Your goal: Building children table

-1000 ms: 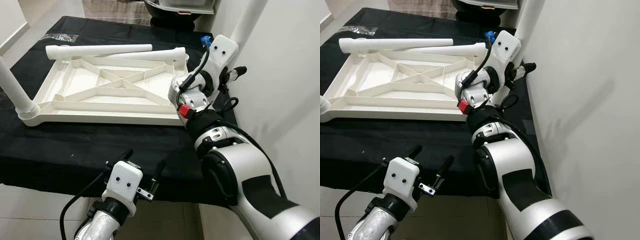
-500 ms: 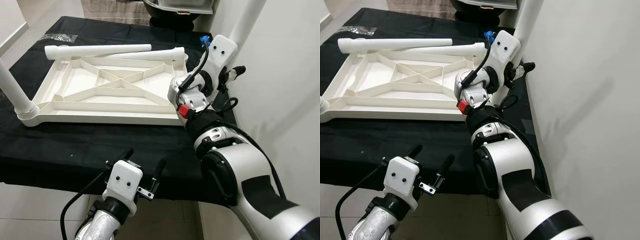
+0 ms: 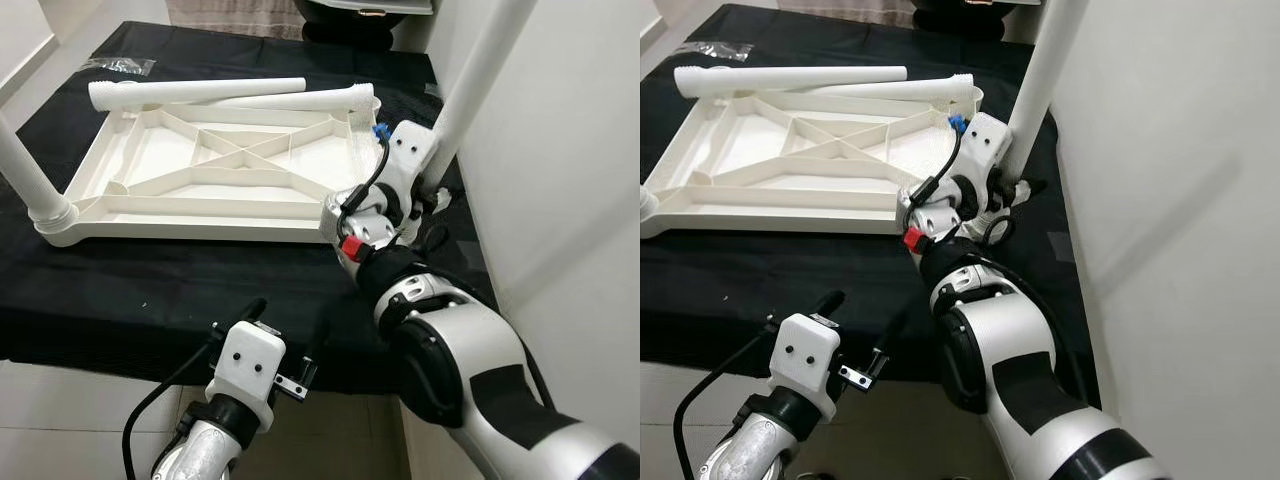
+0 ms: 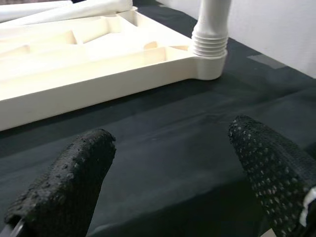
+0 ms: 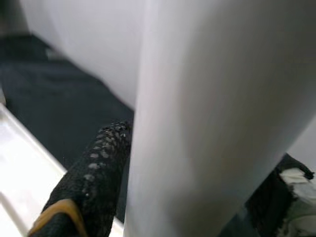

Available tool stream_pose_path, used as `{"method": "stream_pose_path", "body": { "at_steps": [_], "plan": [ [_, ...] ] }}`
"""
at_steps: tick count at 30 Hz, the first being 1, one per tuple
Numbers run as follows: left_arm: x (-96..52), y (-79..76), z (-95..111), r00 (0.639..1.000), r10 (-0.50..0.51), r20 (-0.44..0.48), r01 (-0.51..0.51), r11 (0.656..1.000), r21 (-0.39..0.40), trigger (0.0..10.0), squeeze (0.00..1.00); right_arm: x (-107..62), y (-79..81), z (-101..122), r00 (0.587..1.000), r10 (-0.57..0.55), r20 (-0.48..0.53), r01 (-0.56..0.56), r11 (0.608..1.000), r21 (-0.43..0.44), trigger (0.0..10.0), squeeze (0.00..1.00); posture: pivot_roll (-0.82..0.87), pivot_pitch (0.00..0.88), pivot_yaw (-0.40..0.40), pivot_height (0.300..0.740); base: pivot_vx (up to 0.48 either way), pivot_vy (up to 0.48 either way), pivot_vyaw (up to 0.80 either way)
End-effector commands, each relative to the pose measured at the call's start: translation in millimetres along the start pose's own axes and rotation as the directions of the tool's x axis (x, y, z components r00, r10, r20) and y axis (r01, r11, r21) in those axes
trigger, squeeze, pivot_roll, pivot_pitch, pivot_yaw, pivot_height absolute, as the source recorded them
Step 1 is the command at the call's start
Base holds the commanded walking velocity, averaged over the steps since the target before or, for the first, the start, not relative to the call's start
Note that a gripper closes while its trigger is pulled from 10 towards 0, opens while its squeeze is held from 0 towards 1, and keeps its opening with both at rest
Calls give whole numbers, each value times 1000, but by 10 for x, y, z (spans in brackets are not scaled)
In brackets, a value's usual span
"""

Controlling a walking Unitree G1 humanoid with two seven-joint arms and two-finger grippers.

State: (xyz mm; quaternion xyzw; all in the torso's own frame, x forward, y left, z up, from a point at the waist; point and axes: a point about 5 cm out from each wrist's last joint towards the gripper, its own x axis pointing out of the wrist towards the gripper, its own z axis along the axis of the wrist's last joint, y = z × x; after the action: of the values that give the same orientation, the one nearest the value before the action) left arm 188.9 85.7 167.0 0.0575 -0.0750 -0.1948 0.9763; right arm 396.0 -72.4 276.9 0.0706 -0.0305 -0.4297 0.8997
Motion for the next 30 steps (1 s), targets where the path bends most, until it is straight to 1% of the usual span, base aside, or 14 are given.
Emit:
{"method": "stream_pose_path", "body": {
  "at_steps": [1, 6, 8, 12, 14, 16, 17, 20, 25, 29, 30],
  "plan": [
    [-10, -12, -38, 1000, -3, -19, 3, 1000, -3, 10000, 0, -16, 5, 23, 1000, -5, 19, 4, 1000, 11, 10000, 0, 118, 201, -122, 740, 0, 0, 0],
    [-5, -12, -45, 1000, -4, -20, 4, 1000, -3, 10000, 0, -59, 31, 52, 1000, 6, 26, -6, 1000, 22, 10000, 0, 116, 202, -121, 740, 0, 0, 0],
    [-2, -12, -46, 1000, -4, -20, 4, 1000, -4, 10000, 0, -100, 57, 40, 999, 31, 14, -31, 999, 32, 10000, 0, 116, 201, -121, 740, 0, 0, 0],
    [3, -10, -57, 1000, -3, -22, 3, 1000, -6, 10000, 0, -169, 94, 14, 996, 84, 41, -85, 996, 25, 10000, 0, 113, 199, -119, 740, 0, 0, 0],
    [6, -7, -60, 1000, -3, -22, 3, 1000, -7, 10000, 0, -189, 92, -31, 995, 93, 44, -94, 995, 17, 10000, 0, 111, 201, -119, 740, 0, 0, 0],
    [6, -6, -60, 1000, -3, -22, 3, 1000, -8, 10000, 0, -194, 87, -50, 994, 93, 50, -94, 996, 11, 10000, 0, 111, 201, -119, 740, 0, 0, 0],
    [6, -6, -60, 1000, -4, -23, 3, 1000, -8, 10000, 0, -199, 72, -94, 993, 96, 64, -96, 995, -4, 10000, 0, 111, 201, -119, 740, 0, 0, 0],
    [10, -2, -65, 1000, -4, -24, 4, 1000, -8, 10000, 0, -201, 63, -110, 992, 96, 84, -94, 995, -18, 10000, 0, 108, 202, -115, 740, 0, 0, 0],
    [12, 7, -67, 1000, -1, -25, 1, 1000, -8, 10000, 0, -198, 42, -175, 992, 108, 65, -107, 994, -16, 10000, 0, 105, 203, -112, 740, 0, 0, 0],
    [11, 12, -69, 1000, -1, -25, 0, 1000, -7, 10000, 0, -198, 27, -198, 989, 124, 83, -123, 992, -12, 10000, 0, 104, 200, -109, 740, 0, 0, 0],
    [11, 14, -69, 1000, 0, -25, 0, 1000, -7, 10000, 0, -204, 29, -206, 986, 143, 87, -143, 990, -6, 10000, 0, 104, 200, -109, 740, 0, 0, 0]
  ]
}}
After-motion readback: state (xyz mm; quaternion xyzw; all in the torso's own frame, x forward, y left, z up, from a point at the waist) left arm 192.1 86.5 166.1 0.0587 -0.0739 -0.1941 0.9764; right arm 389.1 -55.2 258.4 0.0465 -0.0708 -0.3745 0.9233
